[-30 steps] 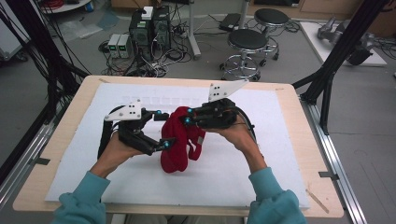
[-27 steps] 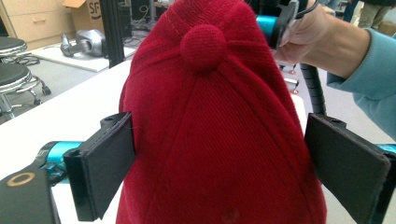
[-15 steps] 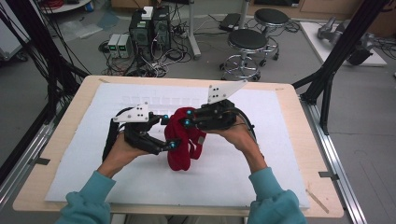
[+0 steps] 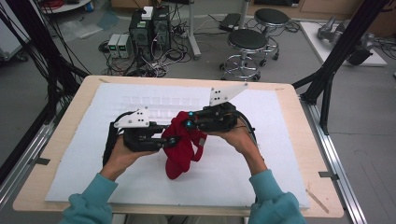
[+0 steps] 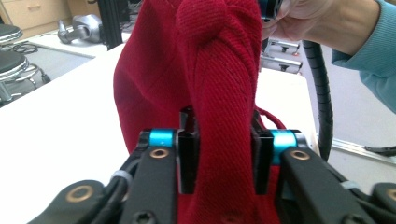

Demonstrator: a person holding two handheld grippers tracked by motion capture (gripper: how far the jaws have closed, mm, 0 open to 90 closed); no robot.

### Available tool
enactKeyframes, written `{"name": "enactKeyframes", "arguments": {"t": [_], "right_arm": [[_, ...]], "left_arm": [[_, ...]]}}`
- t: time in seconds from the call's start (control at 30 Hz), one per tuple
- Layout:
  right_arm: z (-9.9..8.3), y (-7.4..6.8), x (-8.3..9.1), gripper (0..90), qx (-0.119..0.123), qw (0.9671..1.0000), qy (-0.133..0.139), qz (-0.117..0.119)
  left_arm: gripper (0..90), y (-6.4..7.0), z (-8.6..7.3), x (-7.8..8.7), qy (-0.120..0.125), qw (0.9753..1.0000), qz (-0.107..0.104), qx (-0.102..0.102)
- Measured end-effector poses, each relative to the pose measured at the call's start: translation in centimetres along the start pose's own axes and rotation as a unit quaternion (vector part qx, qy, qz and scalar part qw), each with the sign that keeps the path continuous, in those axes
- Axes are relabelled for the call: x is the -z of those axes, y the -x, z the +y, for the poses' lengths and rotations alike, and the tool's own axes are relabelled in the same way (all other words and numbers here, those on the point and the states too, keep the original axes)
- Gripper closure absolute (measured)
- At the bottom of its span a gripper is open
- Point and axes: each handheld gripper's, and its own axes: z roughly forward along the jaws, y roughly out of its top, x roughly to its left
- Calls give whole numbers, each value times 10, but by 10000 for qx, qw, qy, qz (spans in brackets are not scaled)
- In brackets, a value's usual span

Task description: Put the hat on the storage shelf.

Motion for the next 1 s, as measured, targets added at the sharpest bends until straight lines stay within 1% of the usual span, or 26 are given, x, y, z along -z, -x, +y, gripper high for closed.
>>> {"name": "enactKeyframes", "arguments": {"t": [0.03,0.07,0.17,0.33,0.4,0.43,0.47,0.5,0.53,0.6,0.63,0.67,0.7,0.73,0.77,0.8,0.87,0.9,0.93,0.97,1.0], "right_arm": [[0,0,0,854,0,10000,0,0],[-1,0,0,852,-6,10000,-31,3],[-2,-1,0,847,-18,10000,-22,-13],[-2,-2,0,814,-16,10000,-5,-19],[-3,-3,0,779,-14,10000,-10,-53],[-3,-3,0,779,-14,10000,-10,-53],[-3,-3,0,762,-39,10000,-13,-59],[-3,-3,1,723,-34,10000,5,-61],[-3,-4,1,649,-18,9999,40,-94],[-2,-5,3,542,-32,9999,133,-86],[-2,-6,3,456,-45,9998,173,-105],[-2,-8,4,349,-76,9996,204,-155],[-2,-8,3,306,-95,9996,196,-169],[-2,-8,3,306,-95,9996,196,-169],[-2,-9,3,259,-100,9995,176,-243],[-2,-10,3,202,-173,9990,146,-373],[-2,-13,4,142,-251,9983,136,-498],[-2,-13,4,142,-251,9983,136,-498],[-2,-14,5,138,-251,9981,130,-554],[-1,-16,6,111,-269,9978,155,-591],[-1,-18,7,111,-289,9973,164,-656]], "left_arm": [[721,1,0,0,-18,10000,-4,20],[759,1,-1,-1,-61,10000,11,45],[811,2,0,0,-42,9999,37,101],[839,3,1,1,-82,9998,62,168],[842,4,1,2,-122,9998,78,159],[842,4,1,2,-132,9998,80,158],[843,5,1,3,-131,9997,117,158],[843,5,1,4,-149,9997,157,128],[844,5,1,4,-155,9996,191,126],[844,5,1,4,-198,9994,261,114],[845,6,1,4,-209,9993,279,103],[845,6,1,4,-204,9993,297,97],[845,7,2,4,-200,9993,318,86],[845,7,2,5,-186,9992,343,86],[845,7,2,5,-148,9991,370,115],[845,7,3,6,-134,9990,398,125],[845,6,3,7,-98,9987,460,189],[845,6,3,8,-89,9986,482,215],[845,5,3,9,-90,9984,515,220],[845,5,3,10,-59,9981,559,249],[845,4,3,11,-61,9979,601,231]]}}
